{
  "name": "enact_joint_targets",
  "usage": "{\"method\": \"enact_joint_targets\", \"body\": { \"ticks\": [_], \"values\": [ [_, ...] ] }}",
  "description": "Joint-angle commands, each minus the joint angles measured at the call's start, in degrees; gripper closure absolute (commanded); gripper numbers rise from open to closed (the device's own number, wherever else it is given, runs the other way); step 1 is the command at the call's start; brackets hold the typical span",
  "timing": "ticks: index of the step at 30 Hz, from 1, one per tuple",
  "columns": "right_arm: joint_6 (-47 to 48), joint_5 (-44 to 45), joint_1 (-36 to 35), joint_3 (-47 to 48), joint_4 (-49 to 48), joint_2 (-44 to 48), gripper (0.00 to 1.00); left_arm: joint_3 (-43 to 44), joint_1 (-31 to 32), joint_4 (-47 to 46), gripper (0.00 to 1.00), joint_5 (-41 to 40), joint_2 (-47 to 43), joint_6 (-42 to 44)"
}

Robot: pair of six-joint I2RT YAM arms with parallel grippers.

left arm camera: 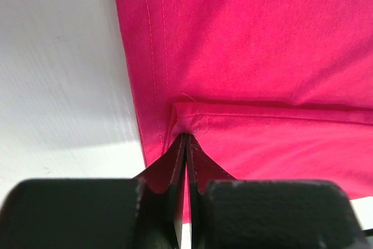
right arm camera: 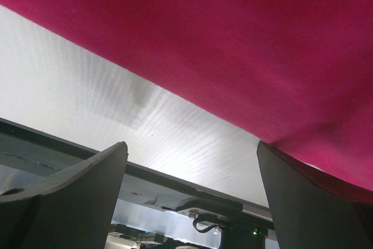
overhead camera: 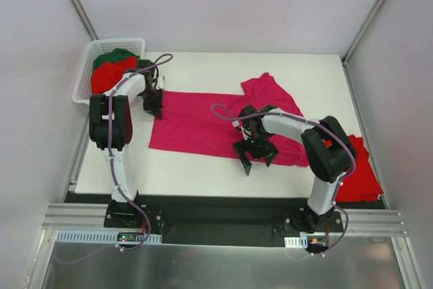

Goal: Fold and stack the t-shirts

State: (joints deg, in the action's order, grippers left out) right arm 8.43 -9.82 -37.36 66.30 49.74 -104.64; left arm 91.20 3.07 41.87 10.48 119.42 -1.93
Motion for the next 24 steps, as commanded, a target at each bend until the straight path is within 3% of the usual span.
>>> {"method": "enact_joint_targets", "body": {
  "ticks": [1,7,9,15,24],
  "values": [
    [-0.34,0.33,-0.25,0.23,1.15,0.84,0.04,-0.67,0.71,0.93,1.0,0.68,-1.46,0.62],
    [-0.25,0.16,-0.25,-0.38,1.07,1.19,0.04,-1.37,0.71,0.94,1.0,-0.37,-2.87,0.97],
    [-0.17,0.24,-0.25,-0.65,1.07,1.63,0.04,-0.94,0.71,0.94,0.84,-0.55,-2.52,0.97],
    [0.36,0.6,-0.25,-1.79,1.5,2.25,0.04,0.64,0.97,0.94,0.66,-2.3,-1.99,0.88],
    [0.71,0.6,-0.25,-1.18,1.86,1.72,0.04,2.14,0.97,1.2,0.64,-3.97,-1.73,0.79]
  ]
}}
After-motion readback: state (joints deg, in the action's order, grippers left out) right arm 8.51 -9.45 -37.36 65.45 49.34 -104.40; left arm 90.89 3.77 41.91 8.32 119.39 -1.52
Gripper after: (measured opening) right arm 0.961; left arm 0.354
